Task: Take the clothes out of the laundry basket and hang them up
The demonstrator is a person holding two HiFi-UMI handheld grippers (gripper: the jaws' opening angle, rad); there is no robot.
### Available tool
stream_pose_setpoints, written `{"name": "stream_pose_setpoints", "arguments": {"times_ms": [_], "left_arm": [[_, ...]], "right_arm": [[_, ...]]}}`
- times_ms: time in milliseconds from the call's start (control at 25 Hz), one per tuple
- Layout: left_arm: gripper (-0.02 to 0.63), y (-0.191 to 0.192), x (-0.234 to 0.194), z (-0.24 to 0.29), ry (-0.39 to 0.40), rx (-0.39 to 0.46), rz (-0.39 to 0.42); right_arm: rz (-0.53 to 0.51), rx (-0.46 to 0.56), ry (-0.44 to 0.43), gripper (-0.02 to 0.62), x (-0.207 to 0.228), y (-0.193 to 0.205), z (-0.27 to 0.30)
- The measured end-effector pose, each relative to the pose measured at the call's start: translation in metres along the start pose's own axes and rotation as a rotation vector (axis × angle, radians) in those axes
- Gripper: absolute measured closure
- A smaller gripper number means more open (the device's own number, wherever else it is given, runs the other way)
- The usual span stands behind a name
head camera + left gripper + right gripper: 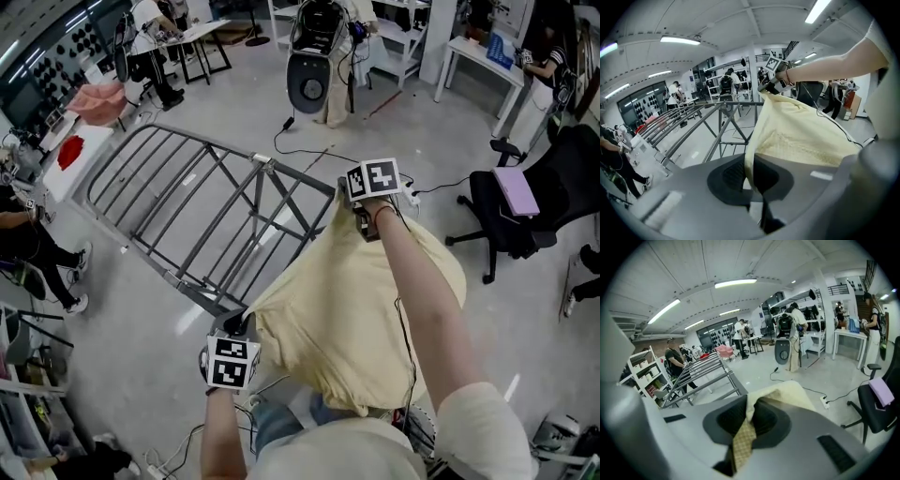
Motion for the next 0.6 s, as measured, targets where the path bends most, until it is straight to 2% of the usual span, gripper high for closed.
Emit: {"name": "stream_pose_setpoints", "arguments": {"times_ms": [200,360,400,480,560,600], "left_arm": [[0.589,0.012,0.001,0.012,-0.027,0.02,-0.031],[0.572,0.018,-0.003,0.019,-0.018,0.014,-0.058],[0.531,0.02,-0.005,0.02,-0.013,0.015,-0.073],[0.419,0.024,-0.01,0.018,0.0,0.021,-0.114],[0.358,0.027,-0.016,0.014,0.026,0.036,-0.149],[0.335,0.028,-0.019,0.012,0.042,0.043,-0.155]], "right_arm": [[0.016,0.006,-0.01,0.566,-0.005,0.011,0.009],[0.016,-0.007,0.023,0.55,-0.008,0.02,0.01],[0.008,-0.02,0.031,0.524,-0.009,0.025,0.01],[-0.003,-0.055,0.028,0.423,-0.013,0.034,0.011],[-0.001,-0.083,0.019,0.314,-0.016,0.042,0.008],[0.005,-0.088,0.025,0.288,-0.017,0.045,0.005]]}}
Point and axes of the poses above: the fingertips, and each gripper's own axes: z forward along the fingers, x to its right, y out of its underside, the point moved 4 cm from there along -z, backward along the fingers, and after that the axes turned 15 degrees about y, right-handed, at the moved point
